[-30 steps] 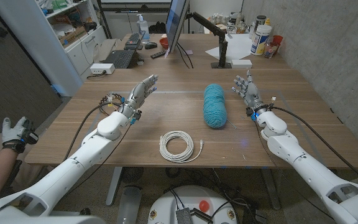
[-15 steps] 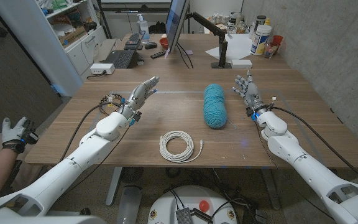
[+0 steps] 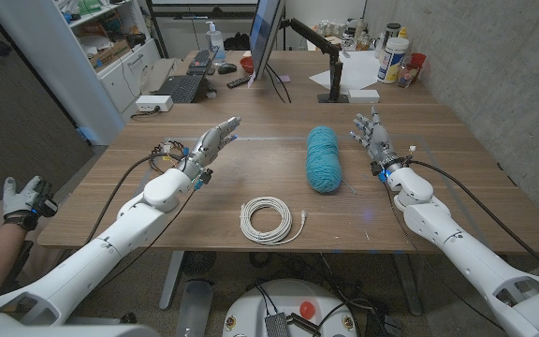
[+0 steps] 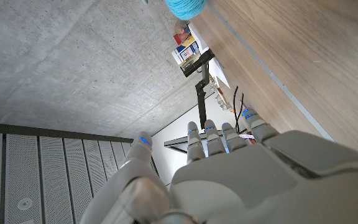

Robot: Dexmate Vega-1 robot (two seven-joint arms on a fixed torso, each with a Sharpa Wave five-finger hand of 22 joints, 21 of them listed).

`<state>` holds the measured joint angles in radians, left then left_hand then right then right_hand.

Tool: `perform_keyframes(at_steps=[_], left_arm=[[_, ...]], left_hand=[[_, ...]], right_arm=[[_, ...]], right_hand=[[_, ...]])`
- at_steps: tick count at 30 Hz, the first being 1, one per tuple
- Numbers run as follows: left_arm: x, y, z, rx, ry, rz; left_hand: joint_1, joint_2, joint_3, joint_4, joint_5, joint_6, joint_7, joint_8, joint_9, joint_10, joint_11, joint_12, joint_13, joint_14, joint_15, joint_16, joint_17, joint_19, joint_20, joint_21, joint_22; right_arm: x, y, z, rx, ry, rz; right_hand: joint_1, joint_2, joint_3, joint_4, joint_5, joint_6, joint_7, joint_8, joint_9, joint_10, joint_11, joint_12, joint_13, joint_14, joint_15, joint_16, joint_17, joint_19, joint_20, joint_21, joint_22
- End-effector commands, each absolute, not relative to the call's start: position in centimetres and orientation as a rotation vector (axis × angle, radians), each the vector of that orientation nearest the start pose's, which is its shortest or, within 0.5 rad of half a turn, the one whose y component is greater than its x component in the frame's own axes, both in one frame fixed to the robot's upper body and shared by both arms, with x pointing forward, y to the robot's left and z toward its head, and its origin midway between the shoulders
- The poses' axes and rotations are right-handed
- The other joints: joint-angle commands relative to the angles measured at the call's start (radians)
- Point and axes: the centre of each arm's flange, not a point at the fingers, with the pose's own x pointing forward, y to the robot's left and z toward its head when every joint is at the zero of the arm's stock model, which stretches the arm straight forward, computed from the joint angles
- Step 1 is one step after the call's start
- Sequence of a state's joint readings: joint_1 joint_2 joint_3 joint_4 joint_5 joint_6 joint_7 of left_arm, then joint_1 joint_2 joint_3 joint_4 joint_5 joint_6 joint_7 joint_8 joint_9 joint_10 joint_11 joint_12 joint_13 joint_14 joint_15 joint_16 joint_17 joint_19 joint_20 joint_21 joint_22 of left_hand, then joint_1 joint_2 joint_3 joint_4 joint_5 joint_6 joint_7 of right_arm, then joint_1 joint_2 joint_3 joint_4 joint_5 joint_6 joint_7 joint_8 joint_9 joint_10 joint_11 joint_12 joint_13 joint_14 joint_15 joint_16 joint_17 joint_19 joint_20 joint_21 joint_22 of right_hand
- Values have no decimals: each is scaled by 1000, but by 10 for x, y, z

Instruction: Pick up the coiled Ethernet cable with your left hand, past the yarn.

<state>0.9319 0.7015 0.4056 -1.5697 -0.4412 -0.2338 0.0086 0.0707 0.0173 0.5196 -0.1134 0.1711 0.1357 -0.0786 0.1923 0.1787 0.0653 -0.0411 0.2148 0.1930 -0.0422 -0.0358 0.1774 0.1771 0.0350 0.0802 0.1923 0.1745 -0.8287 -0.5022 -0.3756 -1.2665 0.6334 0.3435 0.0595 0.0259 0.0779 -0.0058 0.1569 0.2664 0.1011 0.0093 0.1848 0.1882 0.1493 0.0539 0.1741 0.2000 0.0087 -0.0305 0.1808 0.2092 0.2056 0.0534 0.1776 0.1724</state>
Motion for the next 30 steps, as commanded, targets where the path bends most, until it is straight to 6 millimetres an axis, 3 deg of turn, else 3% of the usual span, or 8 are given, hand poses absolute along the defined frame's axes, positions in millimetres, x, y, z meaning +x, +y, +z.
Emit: perform_keyframes(at_steps=[1, 30], left_arm=[[596, 275, -13, 358, -648, -263], [584, 263, -13, 454, -730, -238]], left_hand=[[11, 1, 3, -4, 4, 6, 2, -1, 5, 1, -2, 2, 5, -5, -10, 2, 0, 3, -8, 0, 2], [25, 3, 6, -16, 3, 34, -3, 7, 5, 28, -11, 11, 5, 14, -20, 10, -1, 18, -19, 5, 1]], right_arm=[[653, -289, -26, 18, -626, 225], [652, -290, -26, 9, -618, 230]], right_hand=[[-1, 24, -4, 2, 4, -4, 2, 0, 3, -3, 1, 7, 1, -6, 0, 2, 0, -9, 0, 2, -1], [-3, 23, -8, 2, 5, -10, 6, 3, 3, -13, 9, 12, 0, -14, 1, 7, -1, -13, 3, 6, -1]])
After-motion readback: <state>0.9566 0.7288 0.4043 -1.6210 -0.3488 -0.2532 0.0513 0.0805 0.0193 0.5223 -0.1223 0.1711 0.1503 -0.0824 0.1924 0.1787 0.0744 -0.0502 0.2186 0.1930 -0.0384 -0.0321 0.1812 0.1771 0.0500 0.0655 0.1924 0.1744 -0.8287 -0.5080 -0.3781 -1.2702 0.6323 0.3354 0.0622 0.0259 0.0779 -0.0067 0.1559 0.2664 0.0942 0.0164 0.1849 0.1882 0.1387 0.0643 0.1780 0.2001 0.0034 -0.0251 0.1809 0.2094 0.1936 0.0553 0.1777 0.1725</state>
